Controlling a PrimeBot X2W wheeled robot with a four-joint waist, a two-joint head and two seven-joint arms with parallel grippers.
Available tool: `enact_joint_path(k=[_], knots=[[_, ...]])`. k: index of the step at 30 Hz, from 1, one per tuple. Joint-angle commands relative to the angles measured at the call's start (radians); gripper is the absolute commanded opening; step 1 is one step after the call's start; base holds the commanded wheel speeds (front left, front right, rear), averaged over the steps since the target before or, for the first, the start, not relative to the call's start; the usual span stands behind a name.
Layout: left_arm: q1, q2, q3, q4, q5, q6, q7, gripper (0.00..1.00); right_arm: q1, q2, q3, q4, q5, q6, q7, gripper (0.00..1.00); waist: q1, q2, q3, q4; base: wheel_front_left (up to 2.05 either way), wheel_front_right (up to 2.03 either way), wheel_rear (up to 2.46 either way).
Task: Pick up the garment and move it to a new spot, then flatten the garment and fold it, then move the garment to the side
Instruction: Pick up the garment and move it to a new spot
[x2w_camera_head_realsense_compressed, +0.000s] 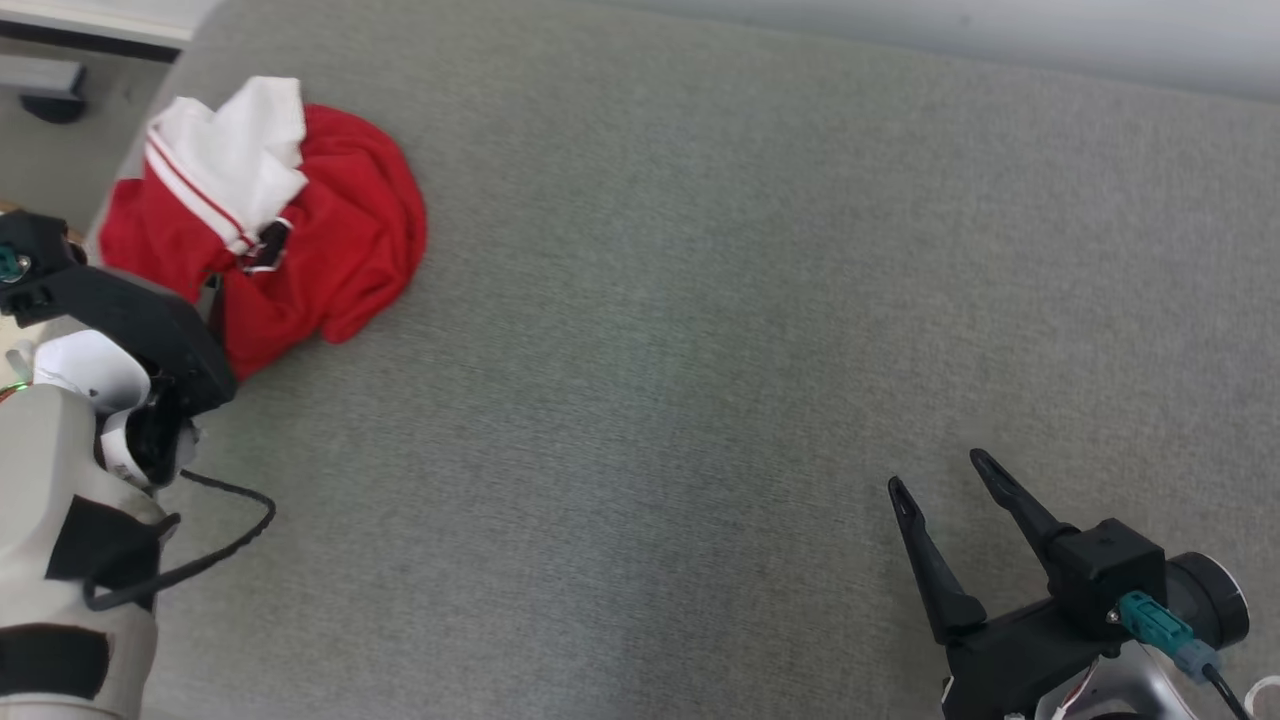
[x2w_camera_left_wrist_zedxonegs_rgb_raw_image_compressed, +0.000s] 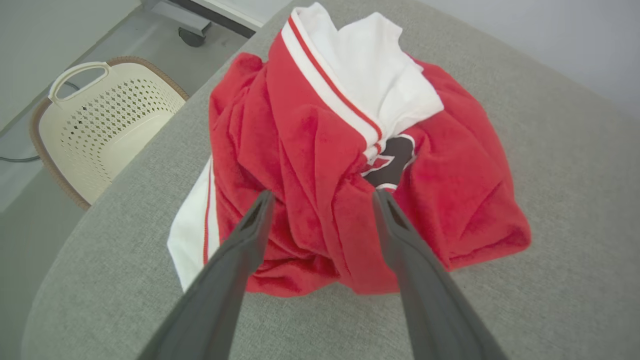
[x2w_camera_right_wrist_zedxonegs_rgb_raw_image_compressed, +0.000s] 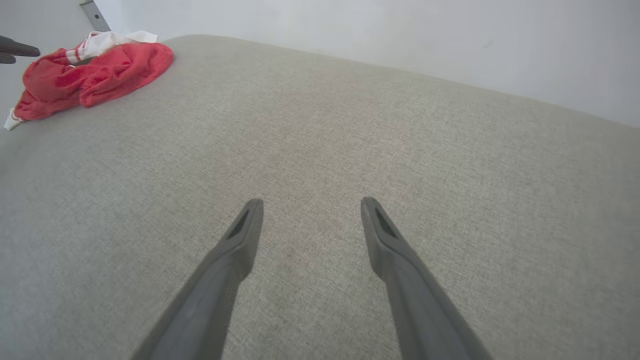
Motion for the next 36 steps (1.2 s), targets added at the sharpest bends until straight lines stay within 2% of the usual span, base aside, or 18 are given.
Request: enact_joint_path(k=[1,6,13,14,15,16,20,27,31,36], knots=[[-0.030,0.005,0.001,0.013,0.004,0.009,-0.002,1.00,0.009,-0.001,0.000,-0.012,-0.005,0.001,0.000,1.00,-0.0004,-0.0002,0.089,-0.078,0.00,0.00,0.00],[-0.049,0.019,0.001,0.066,0.013,0.041,-0.018,1.00,0.011,-0.001,0.002,-0.028,-0.005,0.001,-0.003,1.00,-0.0004,-0.0002,0.113,-0.087,0.00,0.00,0.00],[-0.058,0.005,0.018,0.146,-0.011,0.079,-0.038,1.00,0.010,0.000,0.007,-0.036,0.000,0.001,0.003,1.00,-0.0004,-0.0002,0.118,-0.090,0.00,0.00,0.00],[-0.056,0.000,0.023,0.160,-0.018,0.086,-0.036,0.89,0.009,-0.001,0.009,-0.033,0.002,0.001,0.005,1.00,-0.0004,-0.0002,0.115,-0.090,0.00,0.00,0.00],[-0.056,0.001,0.019,0.165,-0.012,0.083,-0.048,0.39,0.009,-0.003,0.010,-0.032,0.004,0.001,0.005,1.00,-0.0004,-0.0002,0.111,-0.090,0.00,0.00,0.00],[-0.056,0.005,0.015,0.166,-0.007,0.079,-0.065,0.00,0.008,-0.004,0.012,-0.029,0.006,0.001,0.003,1.00,-0.0004,-0.0002,0.106,-0.090,0.00,0.00,0.00],[-0.052,0.006,0.006,0.183,-0.008,0.064,-0.066,0.00,0.004,-0.004,0.023,-0.017,0.015,0.001,0.000,1.00,-0.0004,-0.0002,0.083,-0.091,0.00,0.00,0.00],[-0.083,0.048,-0.012,0.169,0.014,0.037,-0.115,0.00,-0.026,0.029,0.059,0.057,0.037,0.001,-0.039,1.00,-0.0004,-0.0002,-0.010,-0.106,0.00,0.00,0.00],[-0.092,0.072,-0.032,0.151,0.033,0.024,-0.142,0.00,-0.040,0.056,0.081,0.130,0.059,0.001,-0.081,1.00,-0.0004,-0.0002,-0.097,-0.121,0.00,0.00,0.00],[-0.095,0.080,-0.079,0.109,0.049,-0.030,-0.130,0.00,-0.013,0.088,0.090,0.233,0.088,0.001,-0.141,1.00,-0.0004,-0.0002,-0.245,-0.144,0.00,0.00,0.00]])
